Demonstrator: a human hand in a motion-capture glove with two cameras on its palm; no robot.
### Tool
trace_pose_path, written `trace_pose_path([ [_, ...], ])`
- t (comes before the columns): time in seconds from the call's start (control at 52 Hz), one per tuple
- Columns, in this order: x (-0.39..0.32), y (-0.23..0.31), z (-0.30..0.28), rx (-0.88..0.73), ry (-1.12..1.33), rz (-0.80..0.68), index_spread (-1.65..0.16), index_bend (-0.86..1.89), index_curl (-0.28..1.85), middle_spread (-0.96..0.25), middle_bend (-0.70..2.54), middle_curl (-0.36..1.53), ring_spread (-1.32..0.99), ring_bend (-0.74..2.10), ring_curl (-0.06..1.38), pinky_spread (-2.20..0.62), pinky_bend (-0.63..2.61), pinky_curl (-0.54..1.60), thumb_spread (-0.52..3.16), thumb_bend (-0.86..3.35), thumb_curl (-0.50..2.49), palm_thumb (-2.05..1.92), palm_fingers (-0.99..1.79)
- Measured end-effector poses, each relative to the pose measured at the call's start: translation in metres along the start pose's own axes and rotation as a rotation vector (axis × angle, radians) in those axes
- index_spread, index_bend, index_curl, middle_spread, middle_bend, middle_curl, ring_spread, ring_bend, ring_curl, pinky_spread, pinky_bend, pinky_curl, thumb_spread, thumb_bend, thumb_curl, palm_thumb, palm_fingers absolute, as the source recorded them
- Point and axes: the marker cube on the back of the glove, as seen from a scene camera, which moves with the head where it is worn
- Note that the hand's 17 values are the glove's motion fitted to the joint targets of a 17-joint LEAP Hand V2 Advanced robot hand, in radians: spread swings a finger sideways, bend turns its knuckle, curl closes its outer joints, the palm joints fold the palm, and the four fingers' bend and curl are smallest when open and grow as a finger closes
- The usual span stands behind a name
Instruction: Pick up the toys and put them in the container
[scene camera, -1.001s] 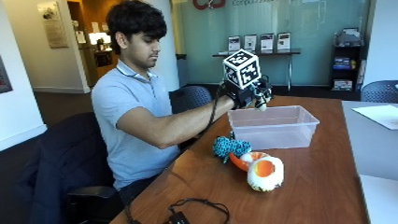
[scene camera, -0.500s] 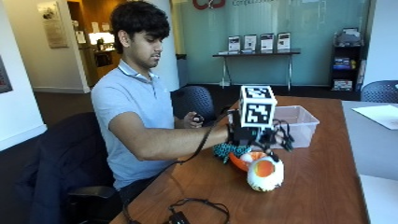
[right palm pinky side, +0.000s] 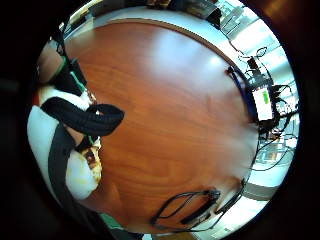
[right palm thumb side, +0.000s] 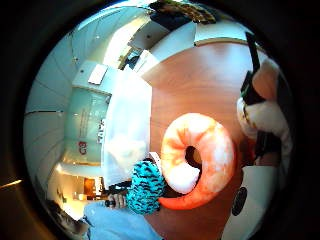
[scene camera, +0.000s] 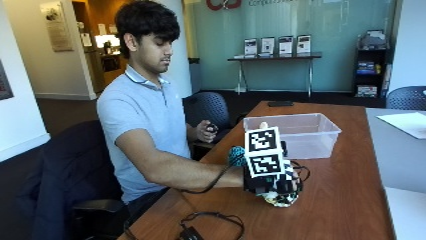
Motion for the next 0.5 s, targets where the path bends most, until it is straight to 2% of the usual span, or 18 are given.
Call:
trace_pose_path([
  [0.231,-0.014,-0.025,-0.044,0.099,-0.128,0.024,-0.24,0.28,0.36,-0.03,0.36,0.36,-0.17,0.85,0.39,-0.32,0.94,0.35,1.6,1.02,0.45,0.67,1.06],
  [0.346,-0.058,-0.047,-0.077,0.135,-0.16,-0.05,-0.23,0.27,0.38,-0.03,0.37,0.37,-0.17,0.86,0.4,-0.33,0.93,0.36,1.59,1.07,0.47,0.69,1.06],
  [0.5,-0.152,-0.077,-0.108,0.178,-0.155,-0.205,-0.22,0.26,0.4,-0.02,0.36,0.39,-0.18,0.86,0.42,-0.34,0.94,0.38,1.58,1.11,0.49,0.7,1.05],
])
